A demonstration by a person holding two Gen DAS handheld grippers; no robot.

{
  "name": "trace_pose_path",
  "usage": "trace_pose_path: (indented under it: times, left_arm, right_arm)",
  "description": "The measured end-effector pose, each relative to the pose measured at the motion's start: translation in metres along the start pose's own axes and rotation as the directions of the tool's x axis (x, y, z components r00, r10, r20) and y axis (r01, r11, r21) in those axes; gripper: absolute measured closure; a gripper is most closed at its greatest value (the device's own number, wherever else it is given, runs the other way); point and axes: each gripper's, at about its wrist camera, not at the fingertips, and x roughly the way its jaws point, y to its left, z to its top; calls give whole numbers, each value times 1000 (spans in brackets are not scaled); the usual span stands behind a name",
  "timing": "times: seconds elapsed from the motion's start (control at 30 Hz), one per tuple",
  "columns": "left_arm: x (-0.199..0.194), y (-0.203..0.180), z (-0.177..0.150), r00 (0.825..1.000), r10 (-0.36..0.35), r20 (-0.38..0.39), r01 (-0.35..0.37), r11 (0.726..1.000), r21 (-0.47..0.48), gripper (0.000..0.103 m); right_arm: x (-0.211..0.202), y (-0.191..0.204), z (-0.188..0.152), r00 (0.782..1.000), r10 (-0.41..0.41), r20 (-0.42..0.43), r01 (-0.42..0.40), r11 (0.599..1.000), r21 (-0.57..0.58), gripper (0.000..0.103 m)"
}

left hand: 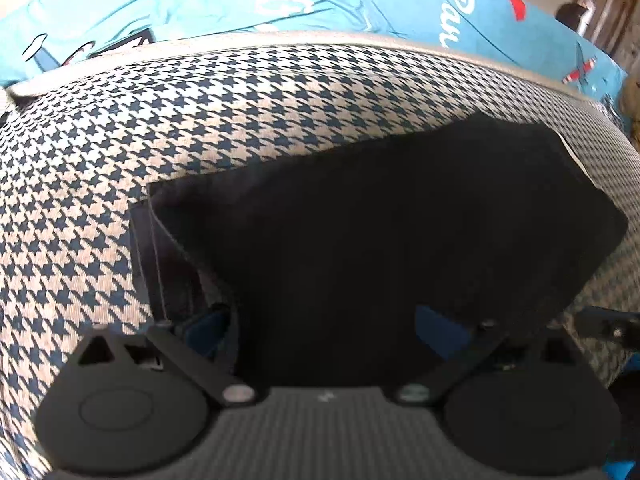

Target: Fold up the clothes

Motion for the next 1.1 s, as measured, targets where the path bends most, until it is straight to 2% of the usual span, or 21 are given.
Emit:
trace_pose_path:
  times: [0.27,0.4,0.53,0.7,0.8,0.9,0.97,1.1]
  left_arm:
    - [5,-16,18,997,71,29,-70,997,-13,0]
    - [6,-23,25,997,59,51,-56,997,-50,0]
    - [8,-31,28,996,60,69,-55,996,-75,0]
    - [11,-40,30,997,38,74,-31,996,-85,0]
    - [15,-44,31,997,26,77,-20,997,-79,0]
    - [18,-50,32,997,24,73,-19,998,-67,0]
    - [21,-54,32,997,27,72,-23,998,-57,0]
    - [25,-59,34,997,28,69,-24,999,-48,0]
  right_arm:
    - [-17,-66,45,996,-79,43,75,993,89,72]
    - [-26,-101,63,993,-106,59,94,980,174,65]
    - [-34,-140,72,989,-134,64,110,951,290,63]
    - [-29,-183,78,993,-111,40,80,887,455,63]
    - [-23,-194,80,995,-83,48,47,860,508,61]
    - [-18,-200,86,996,-54,77,5,845,535,54]
    - [-15,-200,90,994,-65,87,8,843,537,54]
    - [-6,-194,98,991,-84,101,24,870,492,54]
